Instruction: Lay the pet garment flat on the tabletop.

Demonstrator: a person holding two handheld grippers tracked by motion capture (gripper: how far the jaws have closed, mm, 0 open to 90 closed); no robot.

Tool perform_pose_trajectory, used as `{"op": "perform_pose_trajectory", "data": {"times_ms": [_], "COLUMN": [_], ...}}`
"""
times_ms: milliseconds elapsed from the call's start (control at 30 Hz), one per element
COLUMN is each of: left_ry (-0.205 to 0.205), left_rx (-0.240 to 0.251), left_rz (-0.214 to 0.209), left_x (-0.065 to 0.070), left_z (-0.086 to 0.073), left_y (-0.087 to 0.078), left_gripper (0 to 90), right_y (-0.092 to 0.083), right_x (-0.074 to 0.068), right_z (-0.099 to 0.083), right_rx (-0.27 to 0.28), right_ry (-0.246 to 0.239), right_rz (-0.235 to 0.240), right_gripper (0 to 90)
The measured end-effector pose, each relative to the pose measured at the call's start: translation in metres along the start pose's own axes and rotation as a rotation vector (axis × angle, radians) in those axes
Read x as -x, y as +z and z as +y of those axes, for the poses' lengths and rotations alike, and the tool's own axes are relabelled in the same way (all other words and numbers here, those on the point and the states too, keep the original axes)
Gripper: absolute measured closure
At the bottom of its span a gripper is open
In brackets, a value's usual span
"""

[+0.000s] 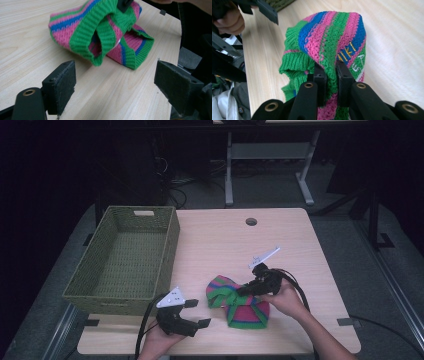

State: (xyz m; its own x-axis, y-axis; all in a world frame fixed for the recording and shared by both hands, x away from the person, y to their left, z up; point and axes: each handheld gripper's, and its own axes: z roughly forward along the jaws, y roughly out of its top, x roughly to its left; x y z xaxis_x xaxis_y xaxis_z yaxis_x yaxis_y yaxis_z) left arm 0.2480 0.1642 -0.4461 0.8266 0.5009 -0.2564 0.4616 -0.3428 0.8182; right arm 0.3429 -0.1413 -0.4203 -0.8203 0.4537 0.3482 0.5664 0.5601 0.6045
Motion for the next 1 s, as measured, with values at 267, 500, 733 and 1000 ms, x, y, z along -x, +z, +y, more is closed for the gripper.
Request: {"op": "perform_pose_trajectory", "data": {"times_ms": [267, 500, 733, 1000], "left_ry": [-0.006, -0.003, -0.003, -0.002], "left_rx": [0.000, -0.004, -0.001, -0.003], "left_rz": [-0.001, -0.001, 0.000, 0.002], "left_x": [0.000, 0.000, 0.000, 0.000], "left_z": [0.000, 0.000, 0.000, 0.000], "left_y": [0.000, 0.000, 0.000, 0.000], "left_gripper": [17.4, 17.4, 17.4, 17.5], "right_y": [0.013, 0.027, 0.026, 0.010], "right_x": [0.008, 0.007, 0.007, -0.001], "right_z": [-0.009, -0.018, -0.021, -0.020], "right_rx": [-0.018, -0.064, -0.055, -0.034], "right_ry": [-0.003, -0.028, -0.033, -0.055], "right_rz": [0.033, 0.049, 0.072, 0.061], "right_gripper": [77.7, 68.0, 59.7, 50.1]}}
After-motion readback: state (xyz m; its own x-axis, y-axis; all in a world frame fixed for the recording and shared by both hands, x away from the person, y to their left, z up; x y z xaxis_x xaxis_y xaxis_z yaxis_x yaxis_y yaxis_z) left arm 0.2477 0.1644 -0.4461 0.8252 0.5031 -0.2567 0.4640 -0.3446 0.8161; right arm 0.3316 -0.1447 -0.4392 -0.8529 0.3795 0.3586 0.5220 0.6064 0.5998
